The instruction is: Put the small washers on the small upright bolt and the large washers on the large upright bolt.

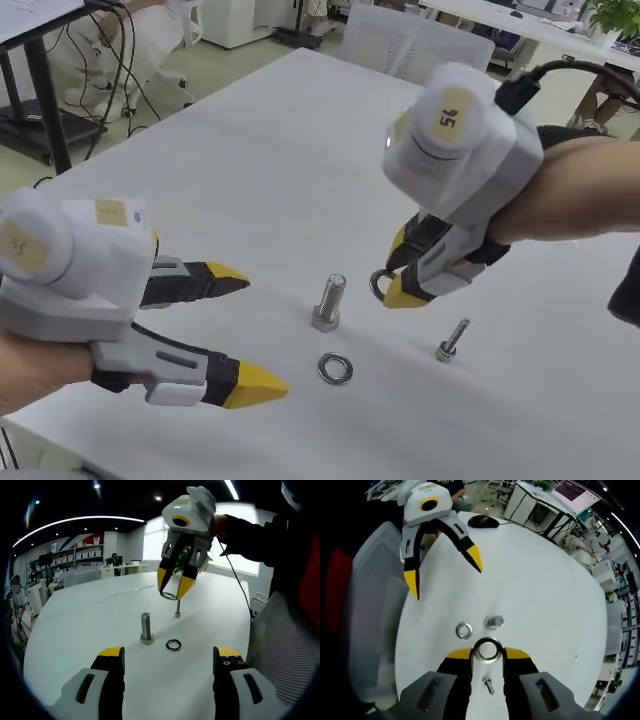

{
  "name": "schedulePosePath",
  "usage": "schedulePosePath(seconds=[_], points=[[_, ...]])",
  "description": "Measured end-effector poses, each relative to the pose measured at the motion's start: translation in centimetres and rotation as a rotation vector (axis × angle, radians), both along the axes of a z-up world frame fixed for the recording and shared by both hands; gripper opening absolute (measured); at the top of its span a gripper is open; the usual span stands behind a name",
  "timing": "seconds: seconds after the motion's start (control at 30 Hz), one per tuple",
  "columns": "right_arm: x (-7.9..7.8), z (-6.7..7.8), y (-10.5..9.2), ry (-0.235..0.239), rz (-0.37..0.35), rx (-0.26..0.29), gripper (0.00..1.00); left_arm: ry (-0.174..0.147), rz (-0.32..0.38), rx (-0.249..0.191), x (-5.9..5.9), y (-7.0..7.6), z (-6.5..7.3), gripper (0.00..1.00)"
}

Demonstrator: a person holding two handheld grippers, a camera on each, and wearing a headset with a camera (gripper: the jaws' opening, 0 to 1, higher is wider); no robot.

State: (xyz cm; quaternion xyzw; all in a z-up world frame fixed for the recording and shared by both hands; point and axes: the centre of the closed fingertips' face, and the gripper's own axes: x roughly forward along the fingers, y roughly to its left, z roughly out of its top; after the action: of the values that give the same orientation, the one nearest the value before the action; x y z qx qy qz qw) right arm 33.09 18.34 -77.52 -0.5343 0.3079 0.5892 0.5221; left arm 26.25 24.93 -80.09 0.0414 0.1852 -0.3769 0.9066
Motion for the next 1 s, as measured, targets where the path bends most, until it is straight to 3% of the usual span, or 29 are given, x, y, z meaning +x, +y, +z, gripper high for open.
schedulePosePath(seconds=[0.5, 1.0], points=[[0.7, -0.4, 2.2, 0.008, 0.036, -0.001, 0.24, -0.026, 0.012, 0.051, 0.4, 0.4, -1.0, 0.72], [1.3, -1.9, 3.7, 0.048, 0.061, -0.029, 0.24, -0.054, 0.003, 0.050, 0.7, 0.6, -1.2, 0.71]])
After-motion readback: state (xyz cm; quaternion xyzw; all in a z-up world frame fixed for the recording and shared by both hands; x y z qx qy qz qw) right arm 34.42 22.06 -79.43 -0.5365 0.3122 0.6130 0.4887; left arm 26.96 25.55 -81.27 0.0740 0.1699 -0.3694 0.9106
